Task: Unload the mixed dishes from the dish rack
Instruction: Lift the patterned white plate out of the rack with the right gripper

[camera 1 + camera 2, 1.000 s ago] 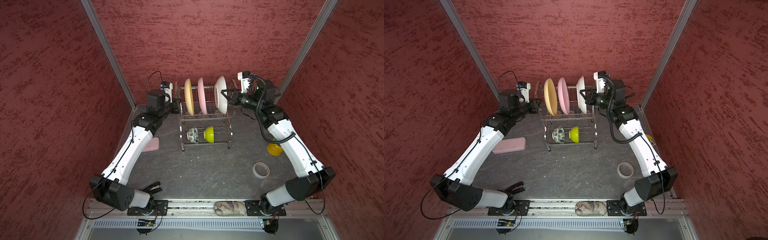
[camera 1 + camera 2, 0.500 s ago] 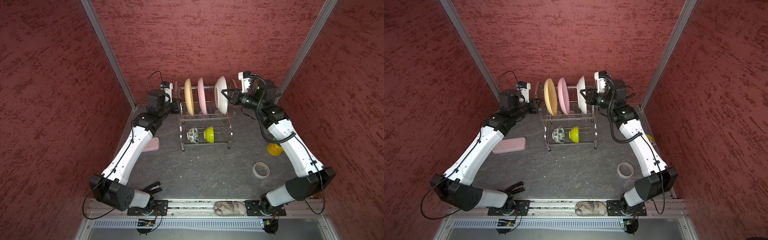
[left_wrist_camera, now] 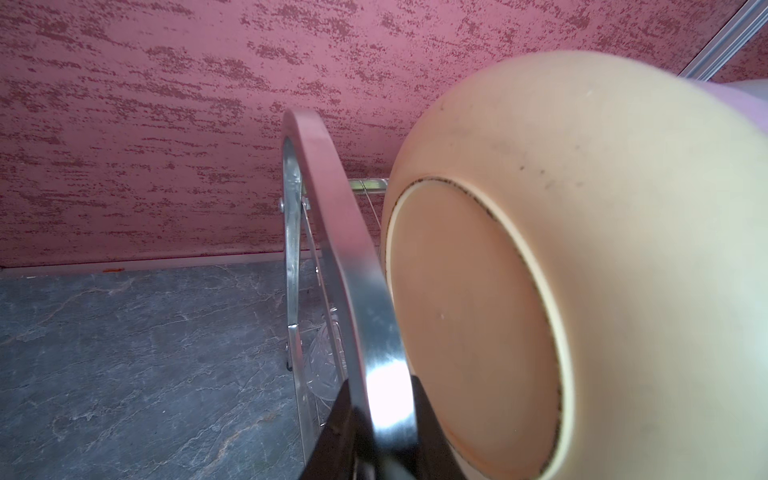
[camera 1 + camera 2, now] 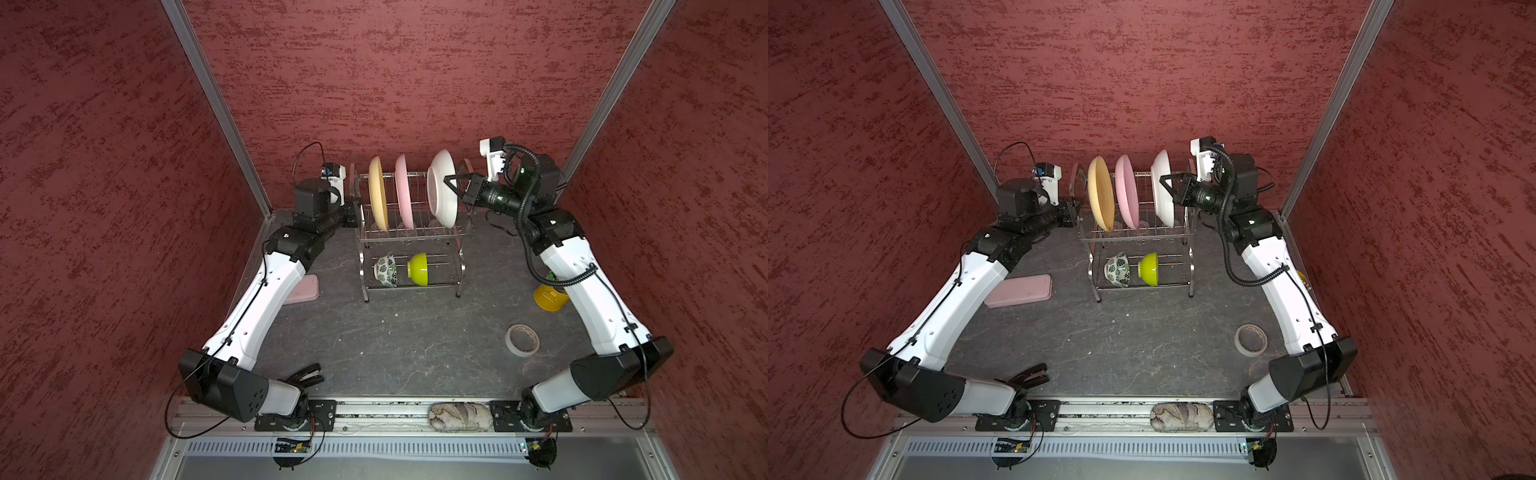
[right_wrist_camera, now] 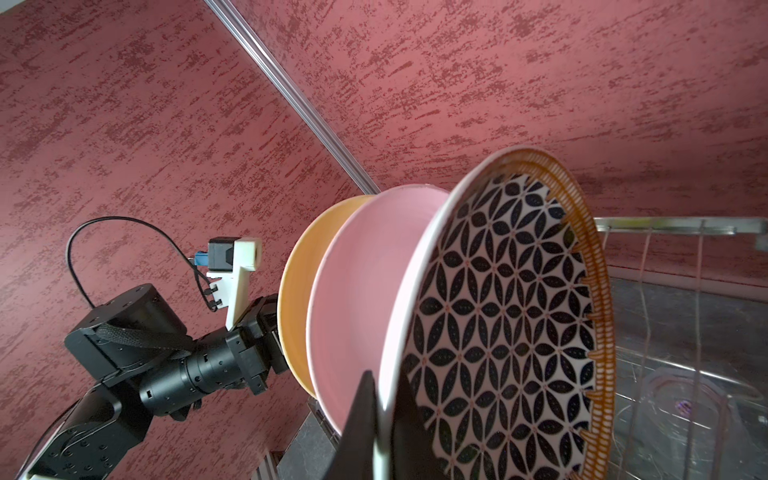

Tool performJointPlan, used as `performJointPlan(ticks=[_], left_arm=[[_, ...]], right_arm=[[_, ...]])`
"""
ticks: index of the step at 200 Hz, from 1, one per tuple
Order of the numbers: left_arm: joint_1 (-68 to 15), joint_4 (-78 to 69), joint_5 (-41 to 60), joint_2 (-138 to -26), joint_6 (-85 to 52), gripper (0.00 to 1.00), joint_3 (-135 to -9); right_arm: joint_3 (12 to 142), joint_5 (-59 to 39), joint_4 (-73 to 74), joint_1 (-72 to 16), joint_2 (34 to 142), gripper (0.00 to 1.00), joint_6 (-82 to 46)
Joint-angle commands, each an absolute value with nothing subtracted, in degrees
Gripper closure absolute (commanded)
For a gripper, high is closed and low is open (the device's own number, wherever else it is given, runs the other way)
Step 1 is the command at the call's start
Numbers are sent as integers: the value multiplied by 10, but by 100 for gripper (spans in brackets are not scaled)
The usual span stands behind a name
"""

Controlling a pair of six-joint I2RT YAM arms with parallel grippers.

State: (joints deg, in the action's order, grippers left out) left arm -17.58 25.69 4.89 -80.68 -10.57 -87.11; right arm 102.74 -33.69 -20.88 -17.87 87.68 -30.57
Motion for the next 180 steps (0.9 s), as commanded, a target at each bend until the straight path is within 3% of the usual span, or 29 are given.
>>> performJointPlan(ticks=[1, 102, 180], left_arm=[[-172, 245, 41, -809, -151, 91, -870], [-172, 249, 40, -816, -151, 91, -875], [-172, 247, 39, -818, -152, 91, -875]], right_arm=[[1078, -369, -144, -177, 871, 100, -307], [1142, -413, -169, -177, 877, 100, -295], [1107, -491, -139, -177, 836, 100, -320]])
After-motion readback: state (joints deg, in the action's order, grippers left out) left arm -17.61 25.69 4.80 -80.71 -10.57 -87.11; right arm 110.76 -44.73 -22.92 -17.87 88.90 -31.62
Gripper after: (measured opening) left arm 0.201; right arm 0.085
